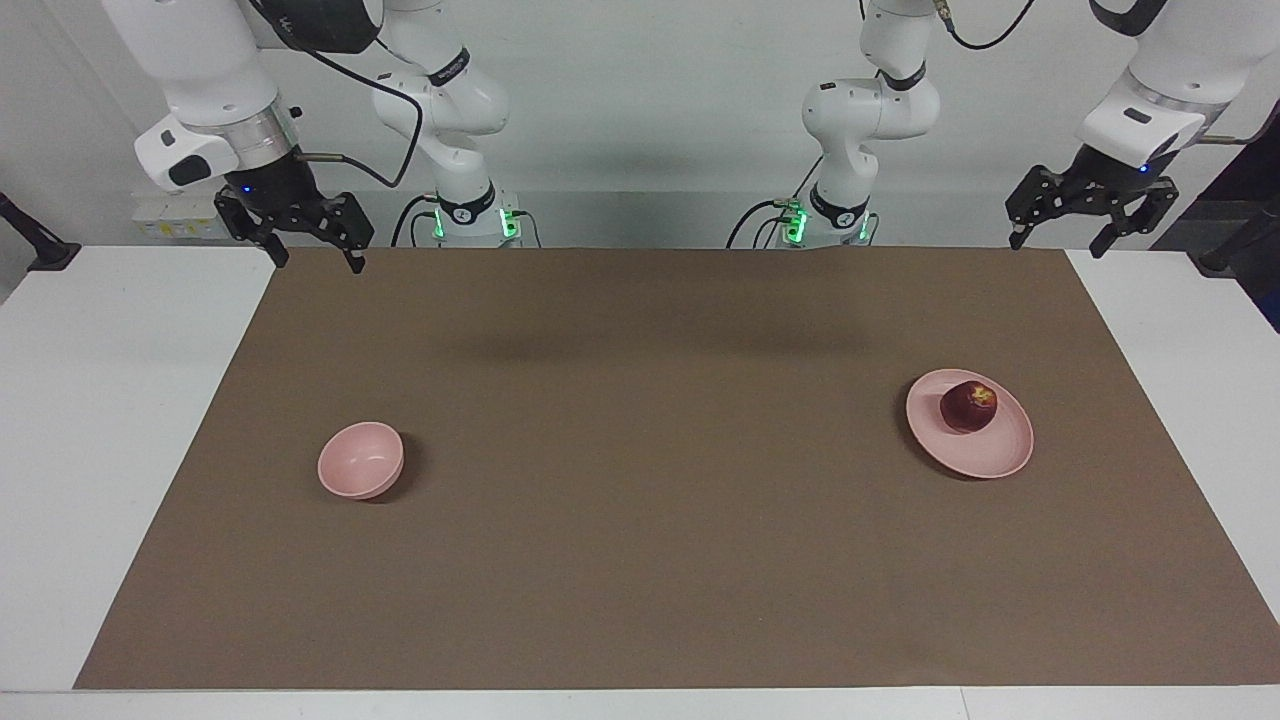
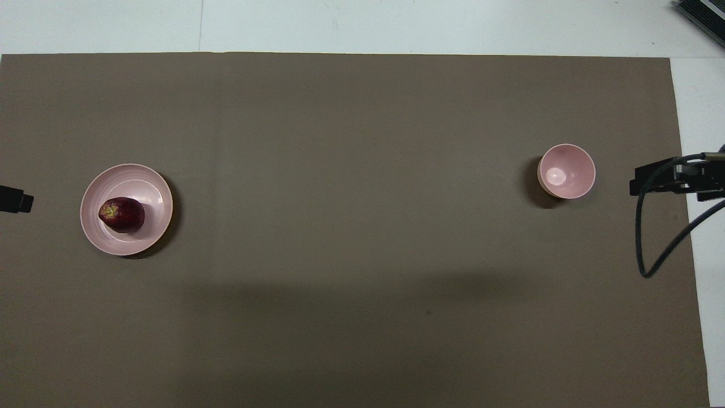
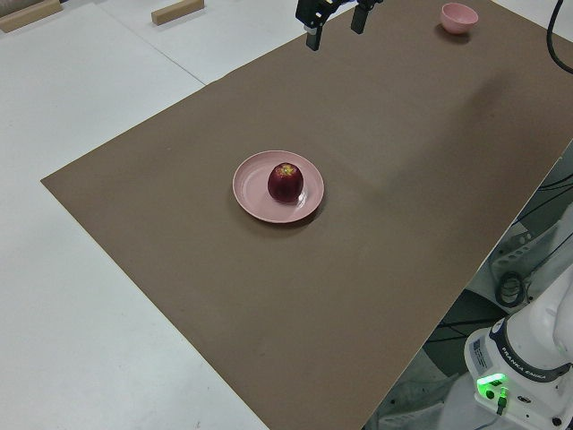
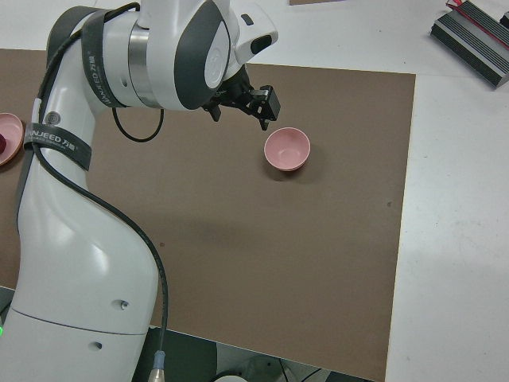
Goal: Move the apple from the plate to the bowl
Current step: 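Reach the left gripper down to the red apple on the plate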
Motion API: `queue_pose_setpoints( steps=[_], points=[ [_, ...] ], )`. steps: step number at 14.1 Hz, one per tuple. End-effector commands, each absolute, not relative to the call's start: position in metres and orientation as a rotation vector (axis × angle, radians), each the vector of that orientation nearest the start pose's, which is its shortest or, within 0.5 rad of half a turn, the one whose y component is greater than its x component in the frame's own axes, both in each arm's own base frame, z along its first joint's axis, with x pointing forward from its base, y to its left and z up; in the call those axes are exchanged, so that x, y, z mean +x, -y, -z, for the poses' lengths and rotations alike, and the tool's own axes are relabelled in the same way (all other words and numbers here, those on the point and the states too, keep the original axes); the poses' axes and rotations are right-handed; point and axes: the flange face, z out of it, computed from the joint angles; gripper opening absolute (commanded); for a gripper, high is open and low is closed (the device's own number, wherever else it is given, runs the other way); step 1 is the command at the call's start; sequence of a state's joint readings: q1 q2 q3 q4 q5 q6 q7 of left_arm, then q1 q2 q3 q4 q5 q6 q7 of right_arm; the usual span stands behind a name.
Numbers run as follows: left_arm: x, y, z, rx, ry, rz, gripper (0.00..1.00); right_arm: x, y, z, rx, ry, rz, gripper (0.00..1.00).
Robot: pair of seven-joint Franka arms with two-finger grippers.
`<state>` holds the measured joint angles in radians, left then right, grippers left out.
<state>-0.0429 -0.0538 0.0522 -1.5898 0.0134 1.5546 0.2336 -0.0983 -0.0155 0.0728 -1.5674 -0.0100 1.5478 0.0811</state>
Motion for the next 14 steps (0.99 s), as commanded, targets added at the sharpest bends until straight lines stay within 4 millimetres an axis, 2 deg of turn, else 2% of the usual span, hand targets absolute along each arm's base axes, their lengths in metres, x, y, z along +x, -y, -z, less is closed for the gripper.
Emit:
queue_pose_setpoints(
  steps=[1,6,14],
  points=[
    [0.533,-0.012,-0.609,-3.107,-0.347,0.048,1.0,0.547,0.017,-0.633,-3.149,-0.143,-0.012,1.0],
    [0.538,-0.026,-0.552,-3.105,-0.35,0.066,1.0,0.547,0.017,-0.633,-3.149,-0.143,-0.012,1.0],
    [0.535,-0.028,-0.473,-3.098,-0.373,0.097,1.0,0.547,0.018,-0.633,-3.151,-0.136,-0.012,1.0]
  ],
)
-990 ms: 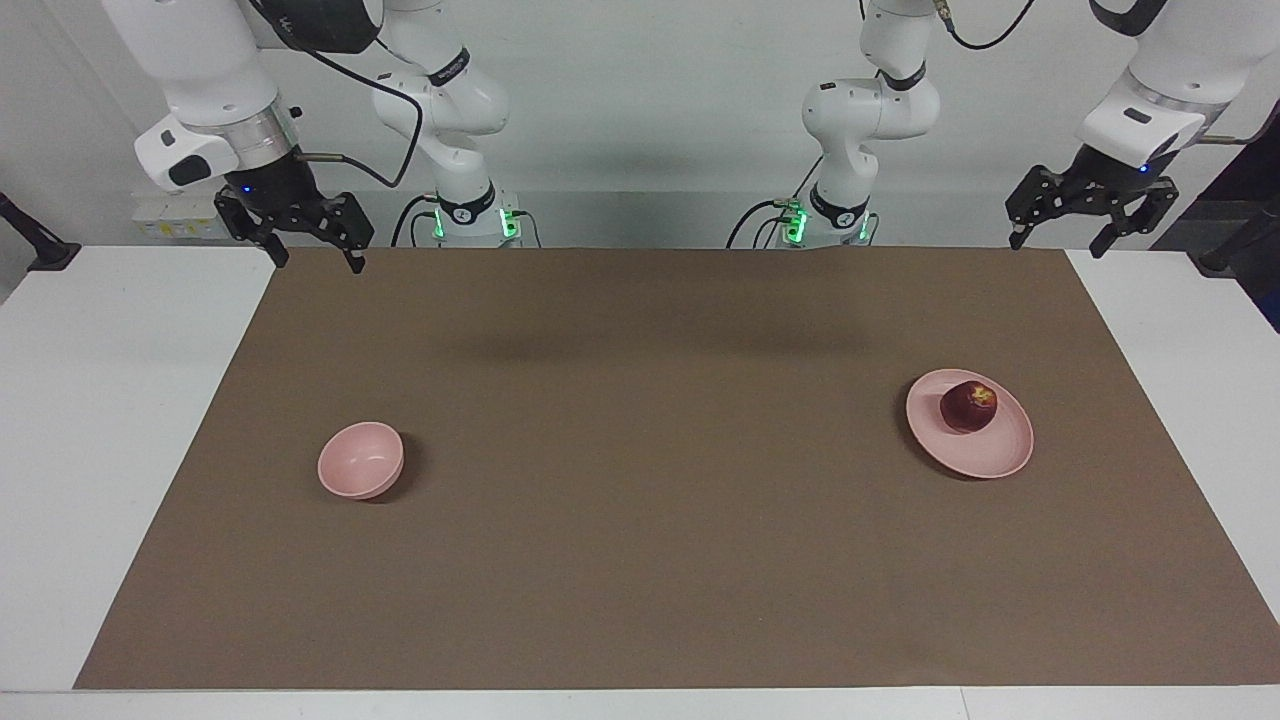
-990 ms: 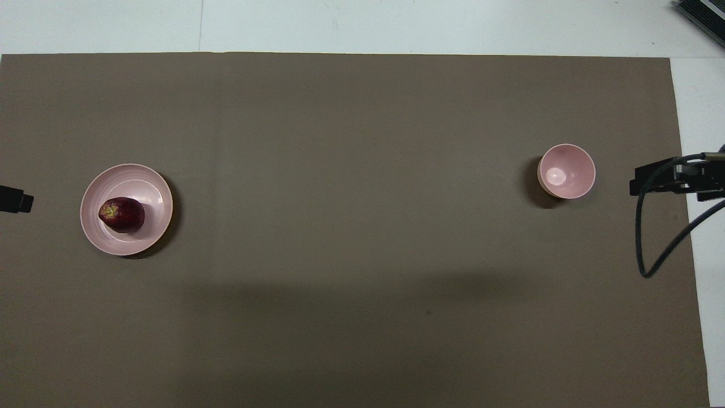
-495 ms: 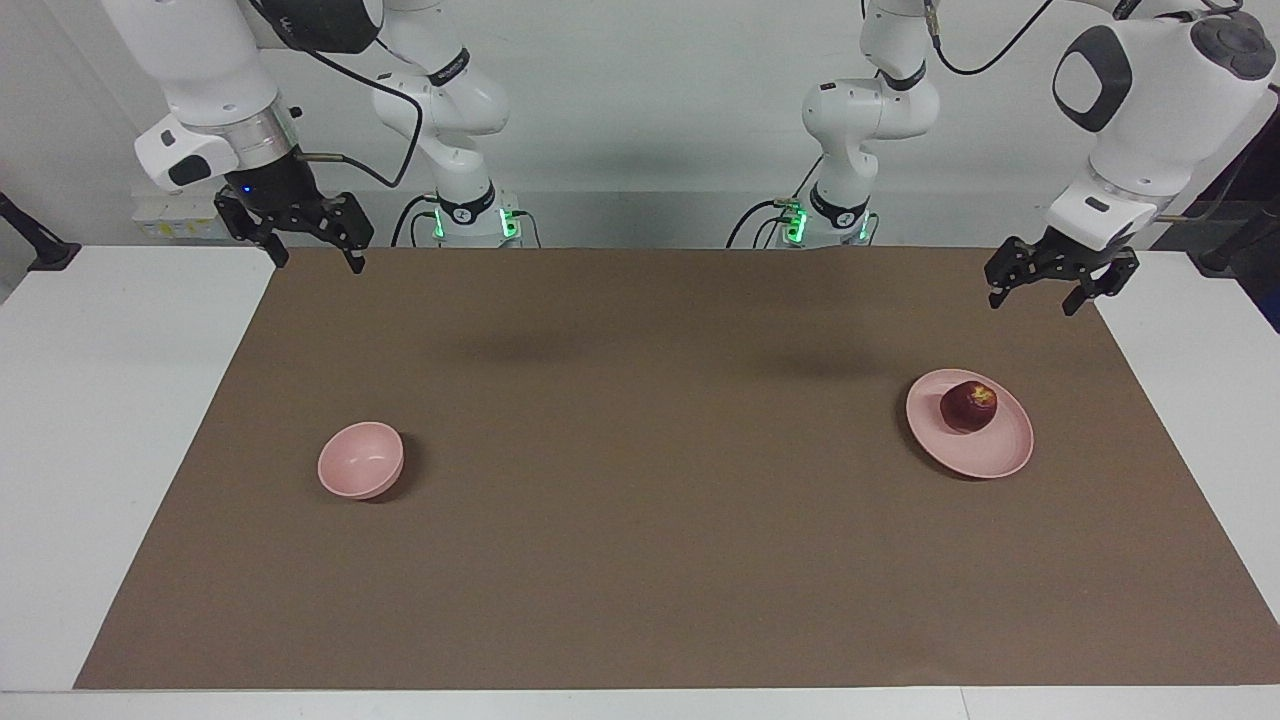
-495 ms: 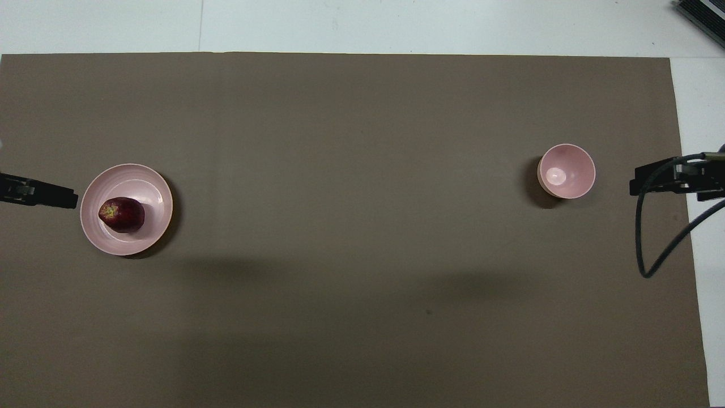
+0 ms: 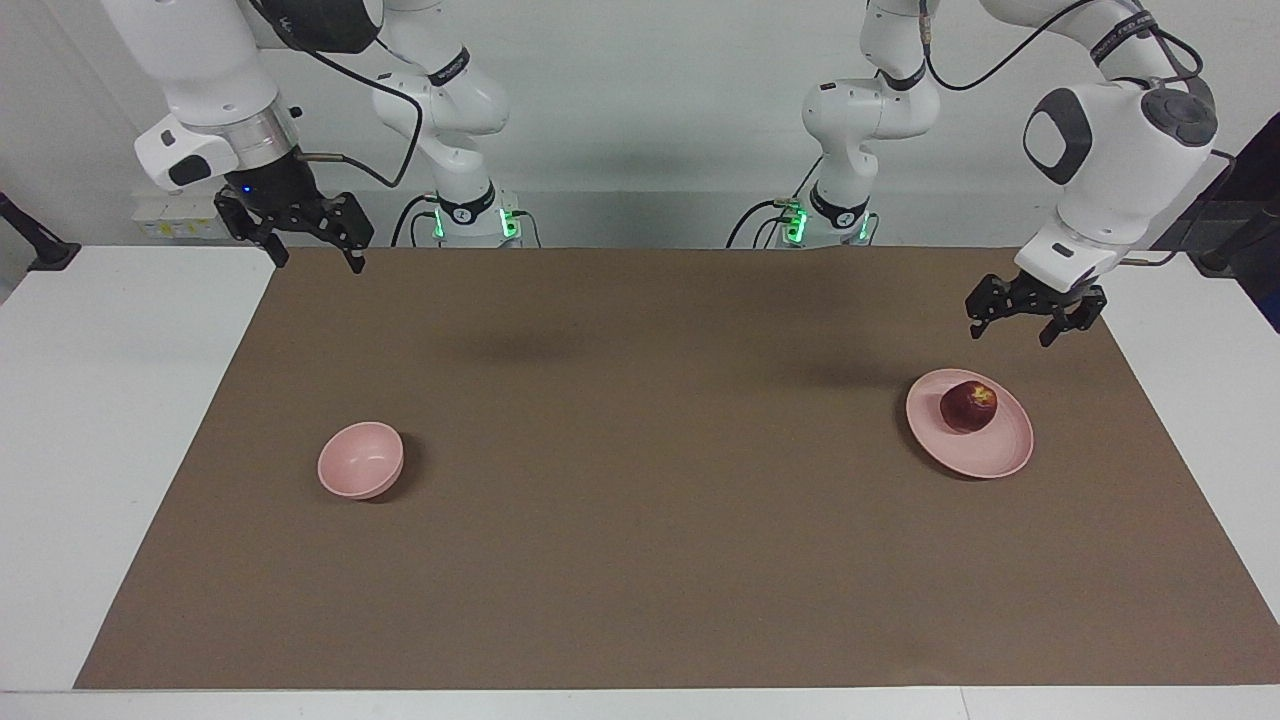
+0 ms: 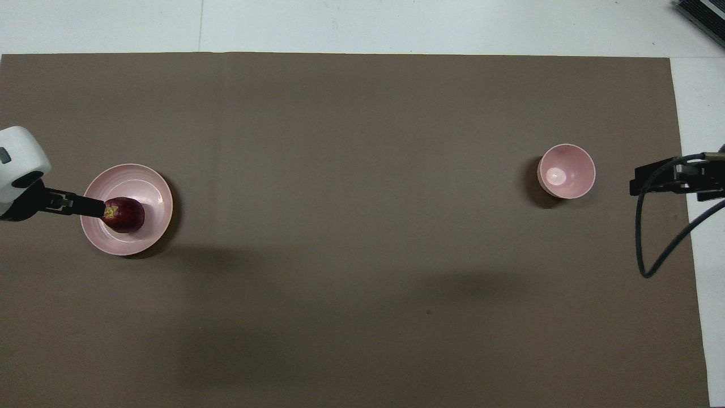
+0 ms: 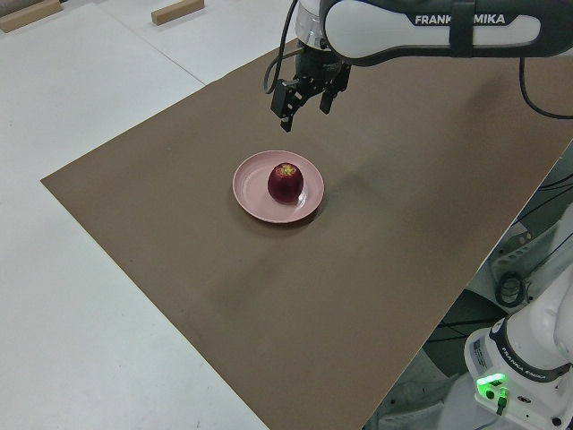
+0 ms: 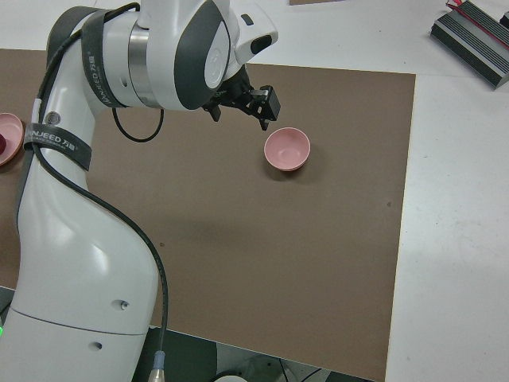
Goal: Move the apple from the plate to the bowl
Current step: 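Reach the left gripper down to the red apple on the plate, then close the left gripper on the red apple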
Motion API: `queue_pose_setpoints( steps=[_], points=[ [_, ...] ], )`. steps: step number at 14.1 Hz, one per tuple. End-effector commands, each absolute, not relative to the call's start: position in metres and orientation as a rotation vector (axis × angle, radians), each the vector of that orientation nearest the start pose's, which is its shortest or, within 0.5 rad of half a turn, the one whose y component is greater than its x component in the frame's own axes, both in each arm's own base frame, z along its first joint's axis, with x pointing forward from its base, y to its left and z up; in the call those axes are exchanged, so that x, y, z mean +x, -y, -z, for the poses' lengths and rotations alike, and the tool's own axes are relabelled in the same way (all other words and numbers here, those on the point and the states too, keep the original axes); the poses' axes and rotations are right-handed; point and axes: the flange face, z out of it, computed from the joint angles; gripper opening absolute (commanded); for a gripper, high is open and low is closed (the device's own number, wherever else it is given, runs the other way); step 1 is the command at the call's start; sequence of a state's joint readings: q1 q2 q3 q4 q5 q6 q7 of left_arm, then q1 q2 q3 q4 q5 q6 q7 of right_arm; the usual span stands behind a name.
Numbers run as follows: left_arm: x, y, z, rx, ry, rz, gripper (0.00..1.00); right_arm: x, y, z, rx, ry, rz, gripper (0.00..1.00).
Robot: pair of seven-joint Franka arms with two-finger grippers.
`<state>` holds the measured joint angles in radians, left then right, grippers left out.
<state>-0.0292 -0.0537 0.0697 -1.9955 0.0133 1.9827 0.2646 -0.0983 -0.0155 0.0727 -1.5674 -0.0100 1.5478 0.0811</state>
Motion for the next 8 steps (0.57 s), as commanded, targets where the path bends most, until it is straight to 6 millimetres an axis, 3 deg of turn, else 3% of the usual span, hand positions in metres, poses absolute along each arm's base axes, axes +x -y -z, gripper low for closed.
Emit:
queue_pose_setpoints(
  steps=[1,8],
  points=[
    [0.536,-0.028,-0.467,-3.097,-0.374,0.106,1.0,0.547,0.021,-0.632,-3.148,-0.152,-0.012,1.0],
    [0.548,-0.041,-0.392,-3.091,-0.334,0.137,1.0,0.548,0.015,-0.634,-3.149,-0.14,-0.002,1.0]
  ],
)
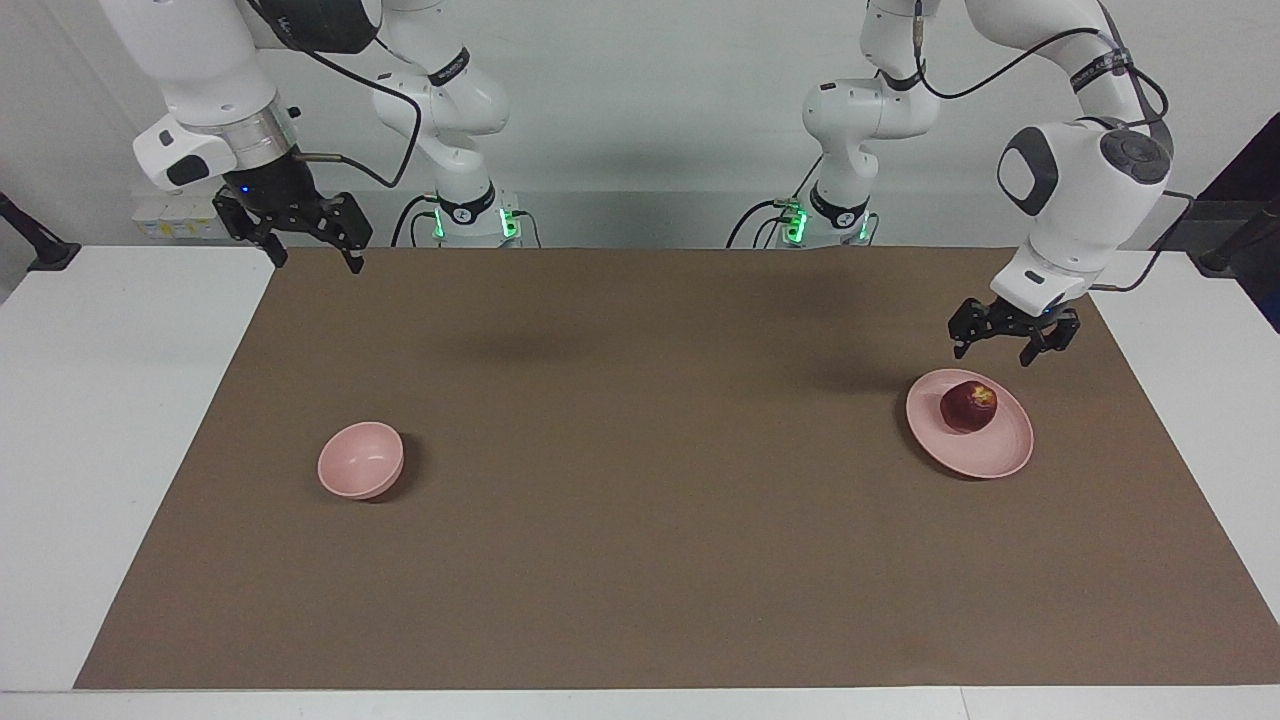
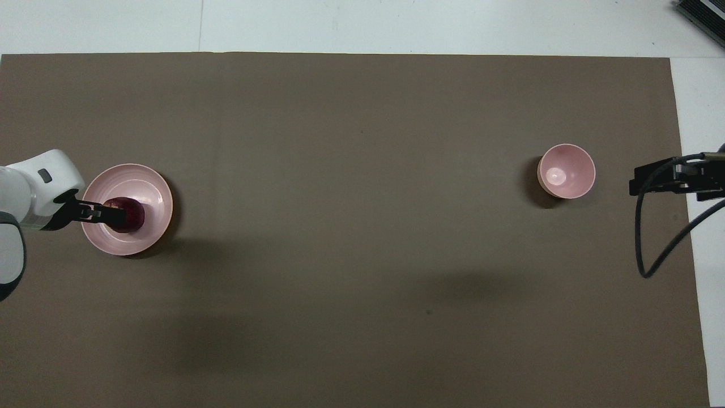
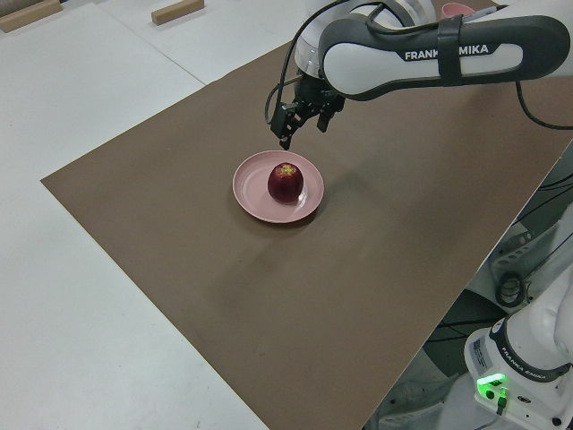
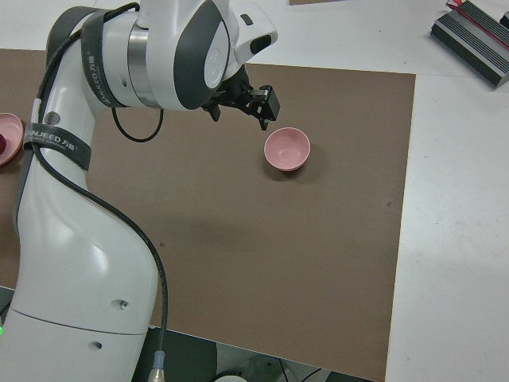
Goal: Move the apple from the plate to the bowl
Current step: 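Close the left gripper on the red apple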
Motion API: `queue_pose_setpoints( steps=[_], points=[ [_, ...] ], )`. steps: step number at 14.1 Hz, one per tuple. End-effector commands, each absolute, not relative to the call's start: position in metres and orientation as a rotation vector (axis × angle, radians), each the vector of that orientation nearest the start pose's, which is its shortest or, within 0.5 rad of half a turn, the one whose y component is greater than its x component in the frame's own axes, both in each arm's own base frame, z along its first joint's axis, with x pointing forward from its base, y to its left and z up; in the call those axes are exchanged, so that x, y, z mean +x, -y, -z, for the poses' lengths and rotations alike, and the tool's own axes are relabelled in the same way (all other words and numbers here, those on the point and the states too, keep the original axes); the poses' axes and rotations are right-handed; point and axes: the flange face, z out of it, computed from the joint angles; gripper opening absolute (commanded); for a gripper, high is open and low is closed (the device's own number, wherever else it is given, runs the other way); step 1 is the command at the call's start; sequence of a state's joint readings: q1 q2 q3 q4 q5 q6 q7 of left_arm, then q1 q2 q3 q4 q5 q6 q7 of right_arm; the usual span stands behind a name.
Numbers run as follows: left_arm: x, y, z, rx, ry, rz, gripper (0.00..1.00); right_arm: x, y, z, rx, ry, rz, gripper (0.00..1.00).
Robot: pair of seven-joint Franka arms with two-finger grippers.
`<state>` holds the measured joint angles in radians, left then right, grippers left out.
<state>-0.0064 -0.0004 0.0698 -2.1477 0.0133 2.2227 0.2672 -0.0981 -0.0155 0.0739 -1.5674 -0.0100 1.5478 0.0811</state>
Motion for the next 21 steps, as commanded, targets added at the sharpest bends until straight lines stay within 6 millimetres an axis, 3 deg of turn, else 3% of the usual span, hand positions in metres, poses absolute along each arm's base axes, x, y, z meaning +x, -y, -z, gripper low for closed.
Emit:
queue_pose_setpoints(
  steps=[1,6,11,13,14,17,18,21],
  points=[
    [0.55,-0.043,-0.384,-3.091,-0.329,0.13,1.0,0.548,0.015,-0.634,-3.146,-0.14,-0.002,1.0],
    [0.56,-0.048,-0.351,-3.086,-0.312,0.15,1.0,0.547,0.009,-0.632,-3.095,-0.146,-0.016,1.0],
    [0.553,-0.051,-0.342,-3.095,-0.299,0.123,1.0,0.537,0.002,-0.616,-3.073,-0.272,-0.08,1.0],
    [0.552,-0.05,-0.338,-3.093,-0.301,0.132,0.91,0.537,-0.01,-0.611,-3.069,-0.305,-0.095,1.0],
    [0.552,-0.048,-0.338,-3.093,-0.306,0.132,0.79,0.537,-0.014,-0.609,-3.066,-0.326,-0.106,1.0],
    [0.554,-0.044,-0.339,-3.09,-0.321,0.134,0.15,0.537,-0.026,-0.6,-2.989,-0.413,-0.16,1.0],
    [0.555,-0.042,-0.341,-3.091,-0.322,0.142,0.0,0.537,-0.027,-0.596,-2.97,-0.474,-0.177,1.0],
    [0.563,-0.037,-0.361,-3.141,-0.257,0.196,0.0,0.535,-0.036,-0.587,-2.863,-0.638,-0.25,1.0]
  ],
)
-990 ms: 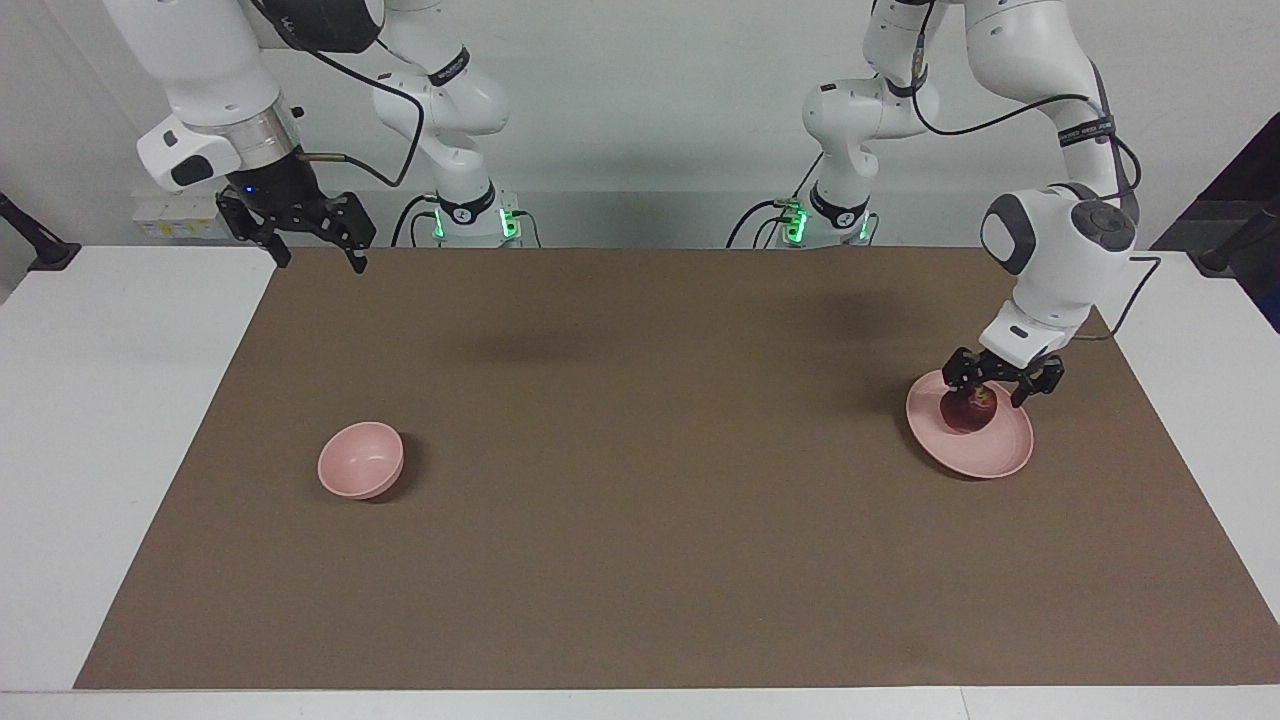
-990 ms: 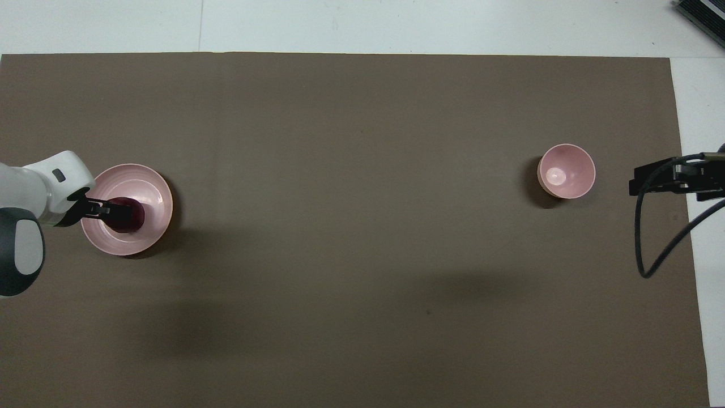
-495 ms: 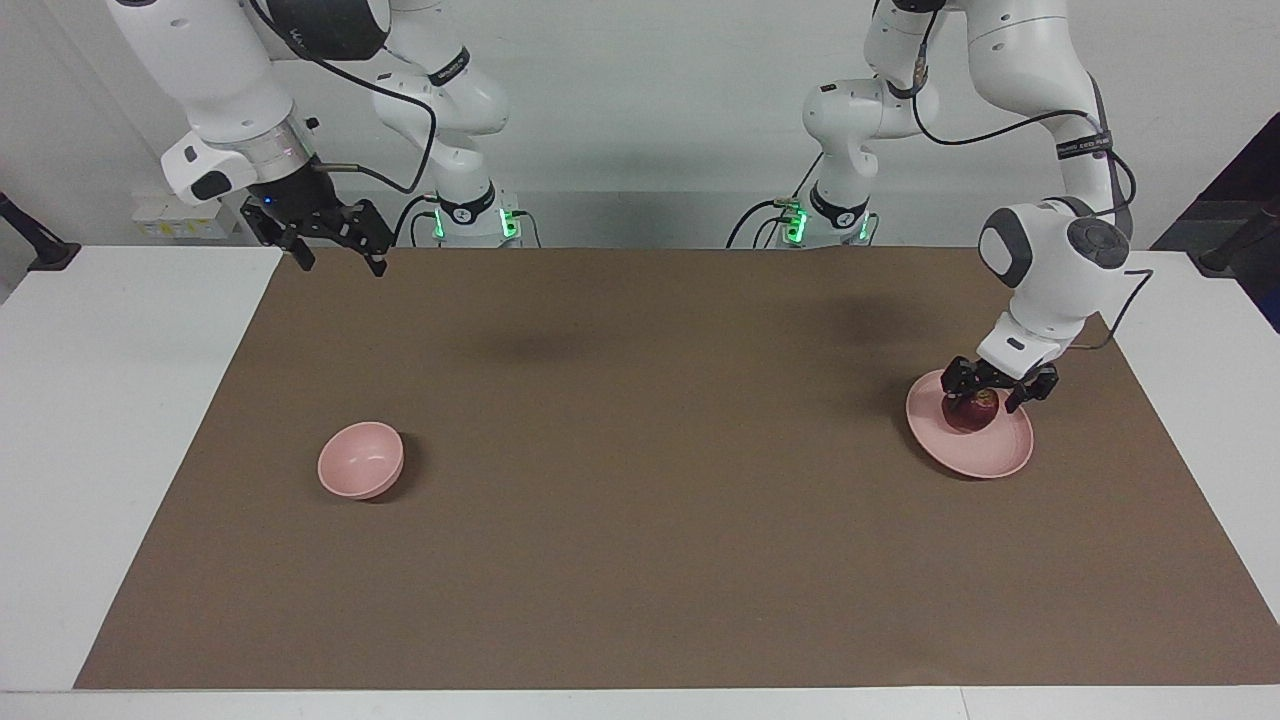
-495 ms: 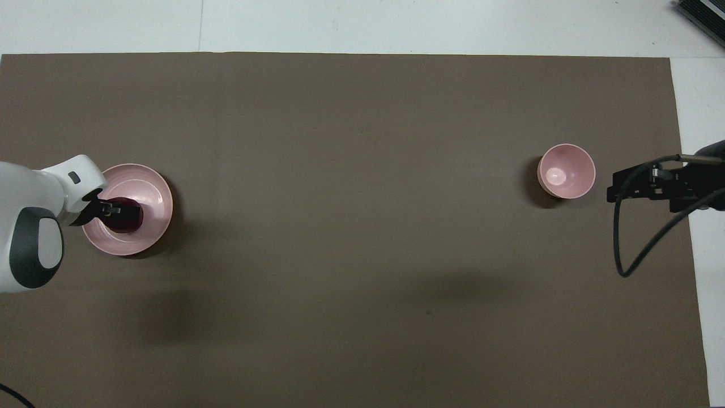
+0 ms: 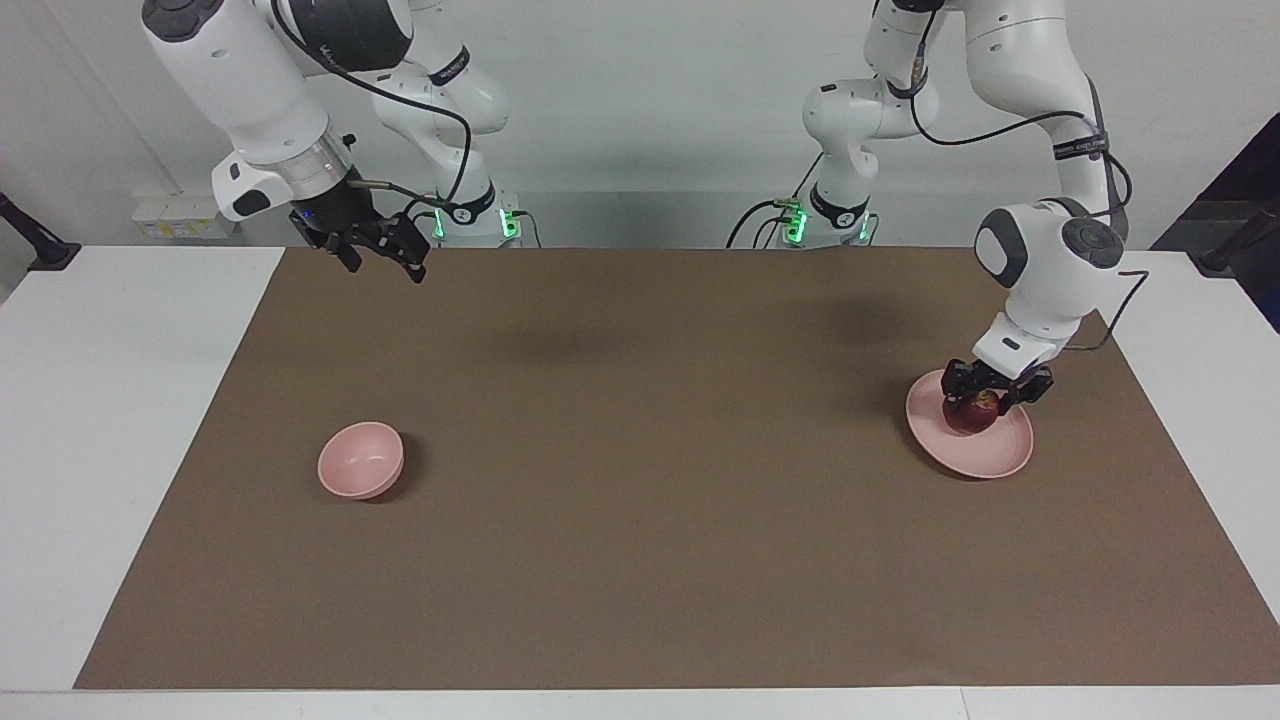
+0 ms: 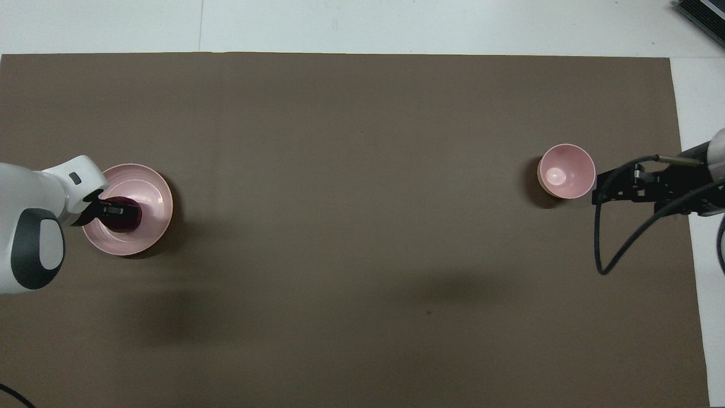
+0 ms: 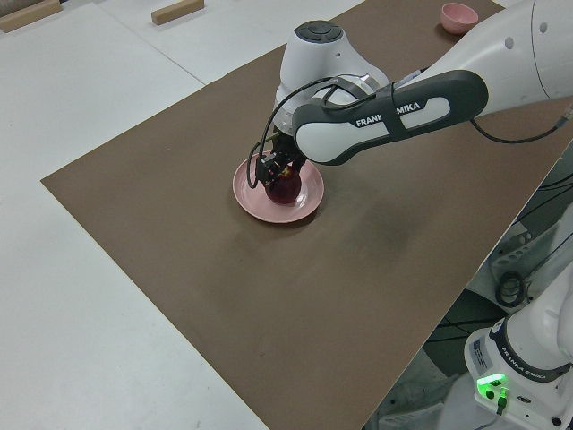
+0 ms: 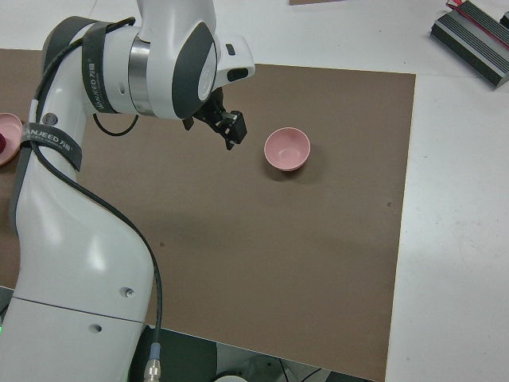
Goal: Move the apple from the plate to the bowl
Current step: 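Close the left gripper on the red apple, then lift the apple with the left gripper while the right gripper approaches it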
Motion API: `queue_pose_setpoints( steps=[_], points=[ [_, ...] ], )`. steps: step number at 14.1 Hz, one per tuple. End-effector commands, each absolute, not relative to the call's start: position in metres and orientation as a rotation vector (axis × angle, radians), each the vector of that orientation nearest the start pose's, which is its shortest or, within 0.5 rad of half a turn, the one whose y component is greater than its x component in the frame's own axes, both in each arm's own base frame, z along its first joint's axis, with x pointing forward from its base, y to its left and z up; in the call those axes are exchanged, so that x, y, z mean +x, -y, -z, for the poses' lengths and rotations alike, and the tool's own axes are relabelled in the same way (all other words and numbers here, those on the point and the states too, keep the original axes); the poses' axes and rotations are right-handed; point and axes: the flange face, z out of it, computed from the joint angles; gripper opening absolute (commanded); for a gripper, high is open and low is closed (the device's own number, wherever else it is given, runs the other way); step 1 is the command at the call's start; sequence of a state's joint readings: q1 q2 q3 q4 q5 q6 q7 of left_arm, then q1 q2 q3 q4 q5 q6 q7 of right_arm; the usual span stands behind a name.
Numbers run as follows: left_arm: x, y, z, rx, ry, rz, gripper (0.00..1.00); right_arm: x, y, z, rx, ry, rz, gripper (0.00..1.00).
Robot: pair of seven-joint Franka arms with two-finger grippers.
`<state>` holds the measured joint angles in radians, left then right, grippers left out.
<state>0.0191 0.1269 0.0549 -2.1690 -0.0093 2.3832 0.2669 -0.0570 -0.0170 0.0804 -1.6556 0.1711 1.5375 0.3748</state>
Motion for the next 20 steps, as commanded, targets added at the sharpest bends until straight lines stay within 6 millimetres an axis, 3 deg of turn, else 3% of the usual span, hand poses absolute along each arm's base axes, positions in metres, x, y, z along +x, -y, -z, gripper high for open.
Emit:
queue_pose_setpoints(
  steps=[1,5,9,15,20],
  points=[
    [0.566,-0.033,-0.371,-3.201,-0.197,0.2,0.0,0.535,-0.038,-0.585,-2.834,-0.725,-0.273,1.0],
    [0.572,-0.017,-0.411,-3.438,-0.056,0.108,0.0,0.536,-0.057,-0.566,-2.657,-0.971,-0.417,1.0],
    [0.57,0.025,-0.42,-3.629,0.041,0.14,0.0,0.535,-0.083,-0.537,-2.42,-1.175,-0.576,1.0],
    [0.564,0.087,-0.428,-3.902,0.253,0.181,0.0,0.529,-0.151,-0.486,-2.099,-1.34,-0.742,1.0],
    [0.546,0.143,-0.429,-3.963,0.459,0.375,0.0,0.537,-0.194,-0.451,-1.86,-1.47,-0.767,1.0]
  ],
)
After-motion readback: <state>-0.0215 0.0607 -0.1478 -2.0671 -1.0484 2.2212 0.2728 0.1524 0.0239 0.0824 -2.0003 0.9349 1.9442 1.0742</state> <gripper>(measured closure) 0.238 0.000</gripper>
